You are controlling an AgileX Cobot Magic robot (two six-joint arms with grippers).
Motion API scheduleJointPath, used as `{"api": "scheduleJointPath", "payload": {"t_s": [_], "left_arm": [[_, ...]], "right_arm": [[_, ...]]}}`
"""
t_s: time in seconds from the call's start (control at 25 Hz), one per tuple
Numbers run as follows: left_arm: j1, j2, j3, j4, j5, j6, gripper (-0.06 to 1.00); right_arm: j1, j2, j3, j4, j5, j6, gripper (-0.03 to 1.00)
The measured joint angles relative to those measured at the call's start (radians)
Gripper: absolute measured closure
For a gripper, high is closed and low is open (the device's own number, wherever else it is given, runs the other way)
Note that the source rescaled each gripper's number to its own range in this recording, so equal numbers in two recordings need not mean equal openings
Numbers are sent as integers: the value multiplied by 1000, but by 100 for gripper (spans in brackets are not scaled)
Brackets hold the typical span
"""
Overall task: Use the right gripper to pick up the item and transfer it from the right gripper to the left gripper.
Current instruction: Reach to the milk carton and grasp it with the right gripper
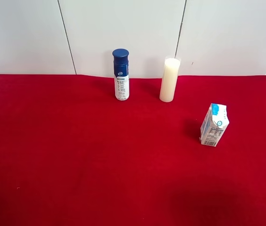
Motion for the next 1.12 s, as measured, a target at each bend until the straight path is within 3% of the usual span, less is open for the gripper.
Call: {"api": "scheduleJointPath", "payload": {"t_s": [0.68,1.12], "left_arm": [[0,0,0,0,0,0,-6],[0,0,0,0,0,0,-6]], "right_arm": [[0,8,-6,27,8,9,-3],[0,562,-292,-15,61,52,-3]]}}
